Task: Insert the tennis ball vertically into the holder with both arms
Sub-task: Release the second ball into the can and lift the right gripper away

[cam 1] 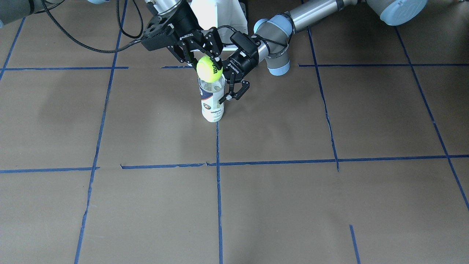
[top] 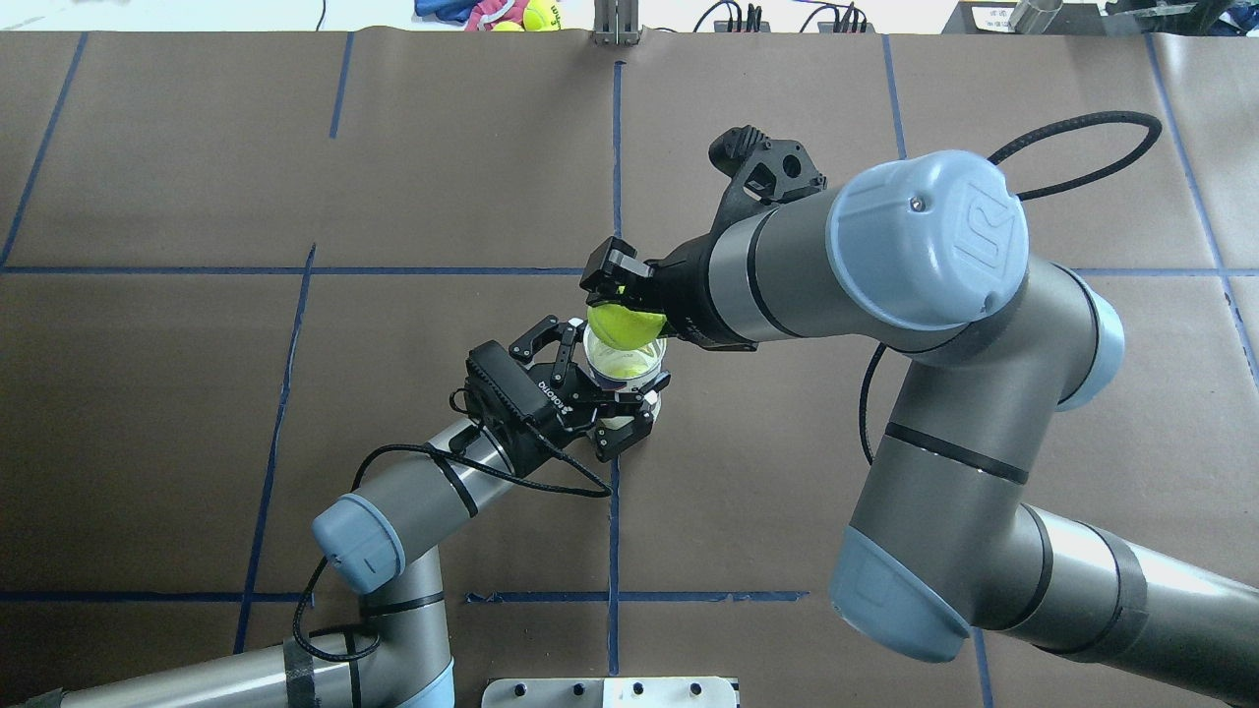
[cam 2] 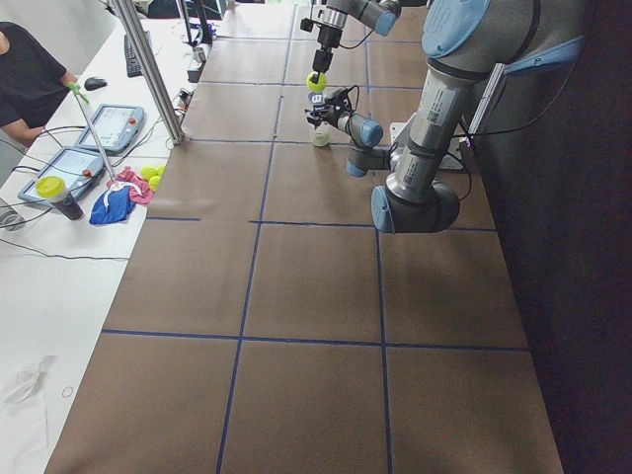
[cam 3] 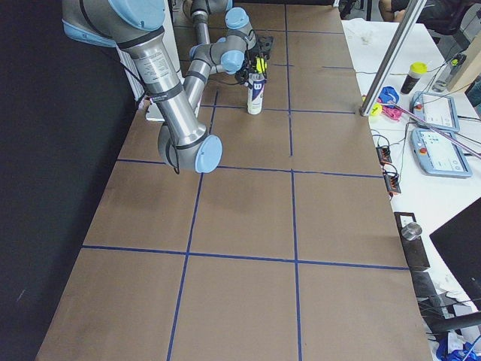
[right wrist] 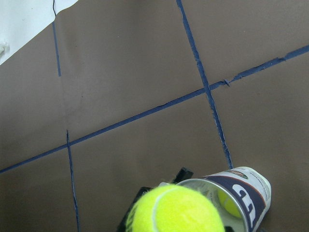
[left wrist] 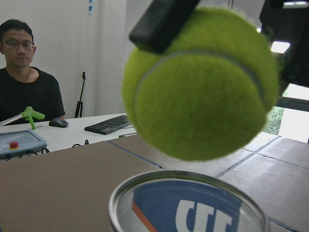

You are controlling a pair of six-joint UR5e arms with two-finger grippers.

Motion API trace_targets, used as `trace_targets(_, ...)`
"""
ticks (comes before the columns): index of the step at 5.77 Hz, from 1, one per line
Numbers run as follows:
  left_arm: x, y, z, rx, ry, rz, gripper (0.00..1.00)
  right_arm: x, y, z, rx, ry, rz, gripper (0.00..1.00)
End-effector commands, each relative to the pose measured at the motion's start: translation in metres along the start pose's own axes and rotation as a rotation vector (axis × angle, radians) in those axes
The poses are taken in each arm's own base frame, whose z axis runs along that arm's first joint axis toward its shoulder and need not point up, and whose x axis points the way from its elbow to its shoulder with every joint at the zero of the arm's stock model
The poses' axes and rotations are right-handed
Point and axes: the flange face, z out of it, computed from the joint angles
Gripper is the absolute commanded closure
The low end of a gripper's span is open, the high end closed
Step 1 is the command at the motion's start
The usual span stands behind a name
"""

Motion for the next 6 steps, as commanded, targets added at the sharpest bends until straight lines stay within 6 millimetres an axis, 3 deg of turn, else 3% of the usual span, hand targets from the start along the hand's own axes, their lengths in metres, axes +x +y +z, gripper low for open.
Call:
trace_targets(1,0.000,0.000,0.000,0.001,0.000,0.000,0.04,0.001,0.000,0.001,0.004,0.003,-0.002,0.09)
trace_targets(4,0.000,0.000,0.000,0.001,0.000,0.000,0.04,0.001,-0.002,-0.002,0.006,-0.002,-0.004,0.07)
trace_targets(5,0.000,0.000,0.000,0.001,0.002,-0.001,0.03,0.006,-0.014,-0.015,0.018,-0.009,-0.004,0.07)
trace_targets(6,0.001,-0.003,-0.001,0.009,0.005,-0.007,0.01,0.024,-0.038,-0.035,0.015,-0.001,-0.025,0.07)
